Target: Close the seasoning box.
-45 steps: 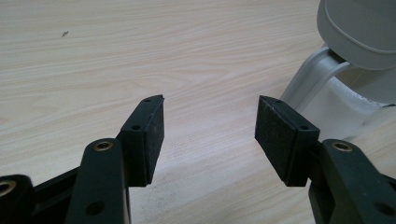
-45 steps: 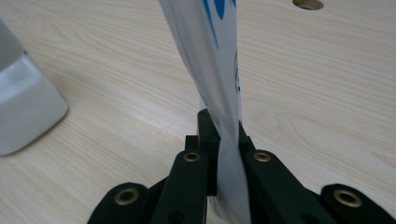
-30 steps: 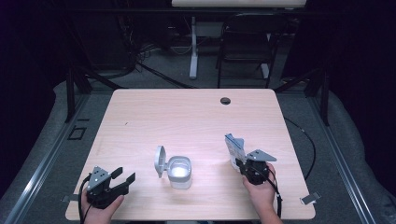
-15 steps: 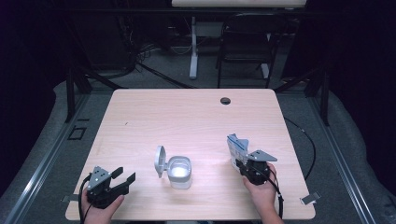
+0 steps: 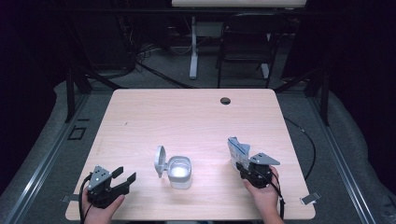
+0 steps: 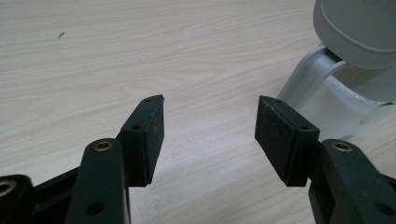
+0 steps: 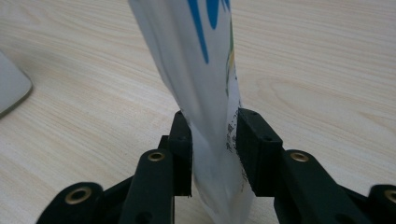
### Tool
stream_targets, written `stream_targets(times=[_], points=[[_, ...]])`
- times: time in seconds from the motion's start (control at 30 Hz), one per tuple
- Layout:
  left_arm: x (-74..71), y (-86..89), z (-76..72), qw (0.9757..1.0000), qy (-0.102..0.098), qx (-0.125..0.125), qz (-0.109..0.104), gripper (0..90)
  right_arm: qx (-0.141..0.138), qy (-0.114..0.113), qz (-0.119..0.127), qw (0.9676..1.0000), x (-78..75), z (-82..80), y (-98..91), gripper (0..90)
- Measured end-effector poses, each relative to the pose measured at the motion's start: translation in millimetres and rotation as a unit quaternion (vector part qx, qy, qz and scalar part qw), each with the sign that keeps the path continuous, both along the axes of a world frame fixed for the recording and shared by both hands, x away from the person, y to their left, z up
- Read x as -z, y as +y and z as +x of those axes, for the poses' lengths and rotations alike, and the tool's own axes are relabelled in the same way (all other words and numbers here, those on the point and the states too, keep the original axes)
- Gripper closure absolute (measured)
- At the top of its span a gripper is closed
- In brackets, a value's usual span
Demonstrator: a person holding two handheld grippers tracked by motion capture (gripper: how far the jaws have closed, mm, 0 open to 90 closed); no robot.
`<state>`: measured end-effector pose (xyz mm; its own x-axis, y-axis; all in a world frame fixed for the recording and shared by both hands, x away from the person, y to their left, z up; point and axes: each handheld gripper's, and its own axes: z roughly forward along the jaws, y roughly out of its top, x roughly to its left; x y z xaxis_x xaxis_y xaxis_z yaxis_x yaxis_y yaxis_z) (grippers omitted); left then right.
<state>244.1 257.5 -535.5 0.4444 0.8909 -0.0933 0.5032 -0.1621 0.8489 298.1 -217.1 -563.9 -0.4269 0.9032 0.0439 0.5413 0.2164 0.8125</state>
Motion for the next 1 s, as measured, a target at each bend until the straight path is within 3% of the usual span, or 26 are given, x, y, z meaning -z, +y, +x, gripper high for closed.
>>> stream_targets(times=[0.4,0.47,0.5,0.63,0.8,0.83,1.0], points=[[-1.5,-3.4,0.5,1.0000,0.000,0.004,0.001,42.7,0.005,0.009,0.017,0.9998,1.1,-4.7,-6.2,62.5],[-1.7,-3.9,0.5,1.0000,-0.002,0.003,0.000,42.7,0.004,0.008,0.029,0.9995,1.3,-5.6,-6.5,61.5],[-2.0,-4.1,0.4,1.0000,-0.001,0.003,0.001,42.7,0.005,0.009,0.022,0.9997,0.8,-6.0,-7.3,60.7],[-2.6,-4.9,0.2,1.0000,-0.001,0.005,0.003,42.7,0.004,0.002,0.038,0.9993,1.3,-7.7,-8.1,56.7],[-3.2,-5.8,-0.6,1.0000,0.000,0.006,0.006,42.7,0.006,-0.001,0.033,0.9994,0.7,-10.6,-11.0,53.6],[-3.1,-6.0,-0.8,1.0000,-0.001,0.005,0.005,42.7,0.005,-0.006,0.048,0.9988,1.1,-11.2,-10.5,53.3],[-3.7,-7.3,-1.5,1.0000,-0.003,0.005,0.004,42.7,0.006,-0.008,0.041,0.9991,0.3,-15.2,-11.5,51.1]])
